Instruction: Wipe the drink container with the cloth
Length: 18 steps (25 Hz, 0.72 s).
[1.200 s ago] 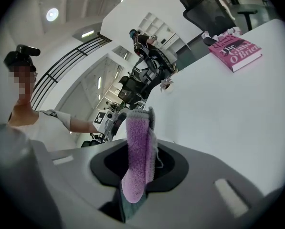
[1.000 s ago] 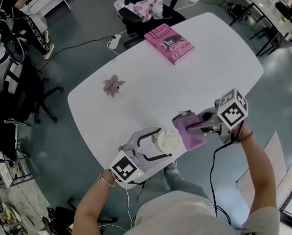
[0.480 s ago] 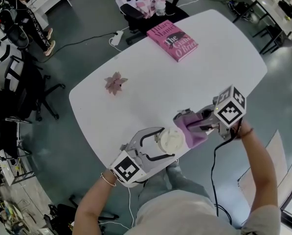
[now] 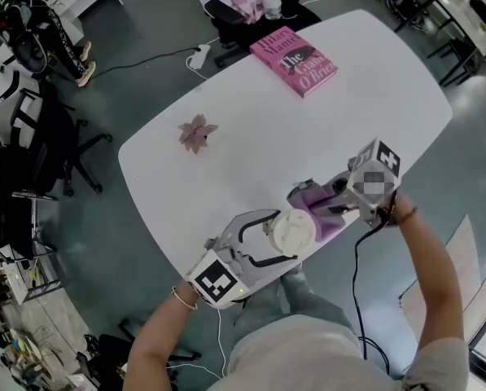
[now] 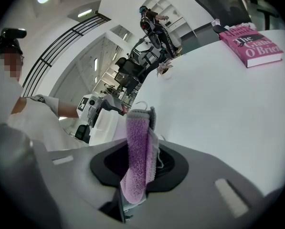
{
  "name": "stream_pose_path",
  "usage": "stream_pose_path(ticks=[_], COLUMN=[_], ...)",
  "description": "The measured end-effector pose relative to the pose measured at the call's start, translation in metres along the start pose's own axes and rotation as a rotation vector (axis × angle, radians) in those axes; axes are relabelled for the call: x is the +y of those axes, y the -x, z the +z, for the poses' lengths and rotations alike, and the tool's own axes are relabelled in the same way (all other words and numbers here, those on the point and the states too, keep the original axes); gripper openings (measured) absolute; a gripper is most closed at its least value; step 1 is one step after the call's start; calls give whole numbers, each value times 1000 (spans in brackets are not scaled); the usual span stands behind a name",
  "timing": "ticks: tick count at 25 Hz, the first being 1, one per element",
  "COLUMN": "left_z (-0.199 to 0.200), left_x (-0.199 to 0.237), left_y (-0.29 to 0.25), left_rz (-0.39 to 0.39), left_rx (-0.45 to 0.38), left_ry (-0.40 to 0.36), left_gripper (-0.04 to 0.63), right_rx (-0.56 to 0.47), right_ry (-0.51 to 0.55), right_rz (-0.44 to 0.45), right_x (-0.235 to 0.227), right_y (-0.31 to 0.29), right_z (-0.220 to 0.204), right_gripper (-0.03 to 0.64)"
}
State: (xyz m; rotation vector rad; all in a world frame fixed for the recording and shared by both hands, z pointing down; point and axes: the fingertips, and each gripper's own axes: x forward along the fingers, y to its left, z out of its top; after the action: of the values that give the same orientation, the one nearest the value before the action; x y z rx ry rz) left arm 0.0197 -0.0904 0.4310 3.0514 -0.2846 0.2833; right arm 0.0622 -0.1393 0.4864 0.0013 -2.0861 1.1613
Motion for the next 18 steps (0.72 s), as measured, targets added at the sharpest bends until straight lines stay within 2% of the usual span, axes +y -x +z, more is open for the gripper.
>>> stream_pose_path(ticks=[18], left_z=[2], left_x=[1], left_y=[0], left_rz=[-2], left_rx=[4], left_ry=[-5], left_gripper=[377], right_rx=[39], right_ry=[-58], right_rz=[-40], right_x=[-40], right_y=[-35], right_z=[-17], right_gripper=[81])
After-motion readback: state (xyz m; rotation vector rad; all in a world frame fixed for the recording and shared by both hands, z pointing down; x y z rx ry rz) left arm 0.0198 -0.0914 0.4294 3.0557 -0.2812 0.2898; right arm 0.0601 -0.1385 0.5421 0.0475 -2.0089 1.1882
